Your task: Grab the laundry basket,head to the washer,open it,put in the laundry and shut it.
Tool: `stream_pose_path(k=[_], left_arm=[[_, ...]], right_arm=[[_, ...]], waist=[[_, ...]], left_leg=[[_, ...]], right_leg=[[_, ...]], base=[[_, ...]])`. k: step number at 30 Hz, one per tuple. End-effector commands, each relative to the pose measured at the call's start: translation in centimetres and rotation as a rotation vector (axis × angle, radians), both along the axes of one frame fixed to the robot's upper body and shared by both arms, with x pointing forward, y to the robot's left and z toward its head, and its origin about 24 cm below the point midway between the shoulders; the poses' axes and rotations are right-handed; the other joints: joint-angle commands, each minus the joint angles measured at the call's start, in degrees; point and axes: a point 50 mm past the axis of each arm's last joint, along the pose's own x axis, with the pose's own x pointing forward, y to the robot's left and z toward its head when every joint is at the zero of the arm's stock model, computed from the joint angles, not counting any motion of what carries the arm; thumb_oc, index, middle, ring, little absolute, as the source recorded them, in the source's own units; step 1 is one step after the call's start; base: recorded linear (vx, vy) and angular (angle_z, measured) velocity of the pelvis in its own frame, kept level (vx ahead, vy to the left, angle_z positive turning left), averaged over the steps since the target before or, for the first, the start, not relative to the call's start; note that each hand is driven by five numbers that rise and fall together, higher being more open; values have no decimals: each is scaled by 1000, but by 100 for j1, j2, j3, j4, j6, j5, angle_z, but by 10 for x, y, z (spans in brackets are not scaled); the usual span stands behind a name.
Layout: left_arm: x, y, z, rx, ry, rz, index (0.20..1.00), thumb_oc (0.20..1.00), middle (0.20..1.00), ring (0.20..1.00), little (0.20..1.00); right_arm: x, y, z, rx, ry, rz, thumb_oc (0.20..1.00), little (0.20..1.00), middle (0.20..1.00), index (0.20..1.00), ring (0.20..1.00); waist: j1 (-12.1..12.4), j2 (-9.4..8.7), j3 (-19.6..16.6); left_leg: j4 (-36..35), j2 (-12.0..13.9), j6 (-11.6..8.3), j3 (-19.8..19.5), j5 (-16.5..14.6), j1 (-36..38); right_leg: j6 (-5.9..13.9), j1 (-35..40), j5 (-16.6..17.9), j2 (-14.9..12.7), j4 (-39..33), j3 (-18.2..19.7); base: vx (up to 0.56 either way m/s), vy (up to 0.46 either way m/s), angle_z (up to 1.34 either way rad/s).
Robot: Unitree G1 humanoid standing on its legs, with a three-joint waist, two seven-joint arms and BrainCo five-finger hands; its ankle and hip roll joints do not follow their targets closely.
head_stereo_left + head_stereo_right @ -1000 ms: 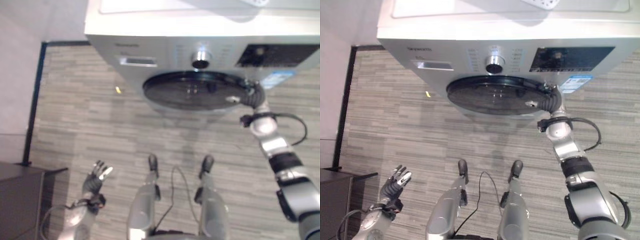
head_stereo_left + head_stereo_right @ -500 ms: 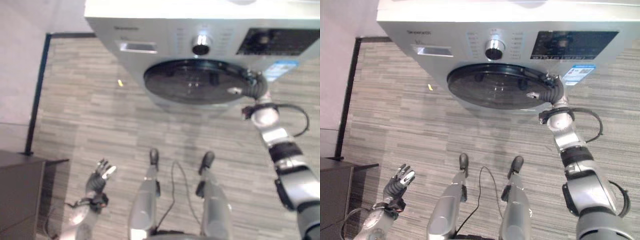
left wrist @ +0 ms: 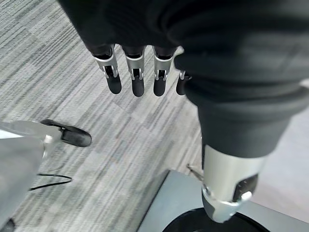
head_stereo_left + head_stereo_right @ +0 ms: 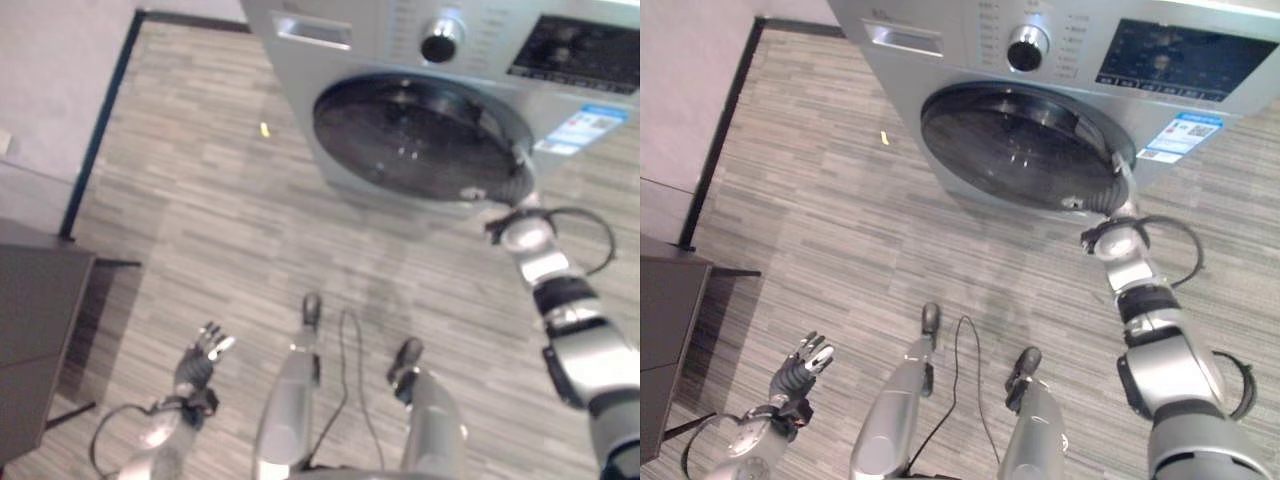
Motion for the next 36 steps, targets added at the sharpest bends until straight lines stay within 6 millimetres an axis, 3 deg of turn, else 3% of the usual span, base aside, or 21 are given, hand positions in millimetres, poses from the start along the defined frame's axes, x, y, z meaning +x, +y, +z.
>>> stream_pose_path(k=[1, 5, 10, 12, 17, 19, 21, 22, 23, 24, 26, 27, 29, 30, 31, 33, 34, 36], left_arm=[[28, -7, 30, 6, -154, -47, 1000, 1000, 1000, 1000, 1000], [27, -7, 27, 10, -142, -45, 1000, 1000, 1000, 1000, 1000], [28, -7, 27, 11, -142, -45, 1000, 1000, 1000, 1000, 1000], [28, -6, 27, 7, -145, -31, 1000, 1000, 1000, 1000, 1000], [29, -5, 28, 12, -151, -17, 1000, 1000, 1000, 1000, 1000], [44, -5, 54, 114, -276, -74, 1000, 1000, 1000, 1000, 1000], [57, -16, 102, 260, -497, -278, 1000, 1000, 1000, 1000, 1000], [56, -16, 103, 261, -496, -281, 1000, 1000, 1000, 1000, 1000], [57, -23, 131, 333, -610, -411, 1000, 1000, 1000, 1000, 1000], [52, -35, 189, 577, -771, -723, 1000, 1000, 1000, 1000, 1000], [45, -40, 221, 651, -846, -840, 1000, 1000, 1000, 1000, 1000], [45, -40, 222, 651, -843, -843, 1000, 1000, 1000, 1000, 1000], [39, -67, 257, 612, -967, -1058, 1000, 1000, 1000, 1000, 1000], [39, -67, 257, 611, -968, -1060, 1000, 1000, 1000, 1000, 1000], [34, -85, 262, 565, -945, -1255, 1000, 1000, 1000, 1000, 1000], [38, -93, 257, 522, -902, -1325, 1000, 1000, 1000, 1000, 1000], [41, -98, 236, 477, -684, -1468, 1000, 1000, 1000, 1000, 1000], [46, -94, 219, 425, -494, -1514, 1000, 1000, 1000, 1000, 1000]], right_arm=[[-24, 125, -108, 93, 459, 425, 1000, 1000, 1000, 1000, 1000], [-24, 137, -105, 122, 435, 468, 1000, 1000, 1000, 1000, 1000], [-23, 137, -104, 120, 429, 467, 1000, 1000, 1000, 1000, 1000], [-18, 132, -95, 88, 398, 468, 1000, 1000, 1000, 1000, 1000], [-19, 135, -91, 169, 365, 465, 1000, 1000, 1000, 1000, 1000], [-21, 133, -93, 173, 361, 467, 1000, 1000, 1000, 1000, 1000], [-25, 124, -98, 178, 359, 453, 1000, 1000, 1000, 1000, 1000], [-25, 124, -98, 180, 359, 453, 1000, 1000, 1000, 1000, 1000], [-31, 119, -106, 200, 374, 445, 1000, 1000, 1000, 1000, 1000], [-45, 103, -127, 212, 446, 406, 1000, 1000, 1000, 1000, 1000], [-60, 95, -146, 213, 527, 380, 1000, 1000, 1000, 1000, 1000], [-60, 96, -147, 216, 526, 381, 1000, 1000, 1000, 1000, 1000], [-80, 91, -168, 245, 604, 370, 1000, 1000, 1000, 1000, 1000], [-80, 90, -168, 246, 603, 369, 1000, 1000, 1000, 1000, 1000], [-92, 91, -178, 243, 646, 389, 1000, 1000, 1000, 1000, 1000], [-100, 92, -185, 256, 667, 386, 1000, 1000, 1000, 1000, 1000], [-112, 93, -195, 250, 714, 401, 1000, 1000, 1000, 1000, 1000], [-121, 93, -203, 247, 761, 394, 1000, 1000, 1000, 1000, 1000]], waist=[[625, 577, 827], [627, 577, 827], [634, 570, 827], [629, 503, 827], [602, 419, 827], [624, 340, 826], [633, 325, 824], [643, 321, 825], [649, 328, 823], [653, 402, 744], [694, 412, 607], [700, 400, 605], [603, 342, 410], [613, 345, 409], [396, 243, 315], [397, 214, 268], [186, 145, 220], [-23, 94, 191]], left_leg=[[-455, -217, 51, 126, 43, 319], [-490, -234, 50, 115, 60, 345], [-510, -238, 46, 119, 63, 361], [-491, -253, 52, 105, 39, 380], [-500, -259, 58, 123, 24, 448], [-530, -260, 40, 127, 9, 550], [-541, -270, 14, 117, -22, 627], [-542, -270, 14, 117, -24, 637], [-553, -282, -1, 130, -39, 686], [-587, -297, -14, 158, -74, 794], [-601, -322, -22, 133, -90, 879], [-605, -321, -23, 126, -91, 889], [-602, -351, -28, 97, -144, 1067], [-603, -351, -27, 98, -144, 1069], [-580, -365, -10, 153, -231, 1202], [-561, -359, 2, 206, -269, 1272], [-484, -332, 36, 320, -366, 1385], [-395, -294, 71, 444, -454, 1490]], right_leg=[[416, 207, -124, -544, 51, 225], [405, 233, -118, -538, 31, 195], [406, 258, -112, -533, -1, 187], [402, 310, -76, -535, -45, 204], [406, 380, -34, -517, -89, 214], [434, 516, -2, -514, -163, 171], [483, 628, 13, -537, -203, 125], [485, 638, 12, -537, -205, 125], [506, 718, 20, -555, -257, 97], [559, 903, 58, -598, -351, 12], [583, 1071, 83, -604, -458, -50], [585, 1092, 89, -599, -475, -61], [626, 1351, 148, -615, -593, -97], [626, 1353, 148, -615, -594, -96], [655, 1451, 201, -644, -644, -33], [667, 1504, 225, -659, -666, -12], [710, 1553, 308, -677, -704, 83], [741, 1590, 412, -677, -737, 196]], base=[[4, 8, -3], [4, 15, 6], [-3, 8, 2], [-19, 26, 13], [-4, 13, 16], [2, -14, 30], [9, -4, 43], [6, 5, 45], [8, 19, 36], [12, 20, 27], [22, 2, 30], [34, -11, 35], [43, 13, 14], [67, 77, 2], [63, 86, 2], [59, 94, -20], [59, 101, -39], [88, 97, -40]])
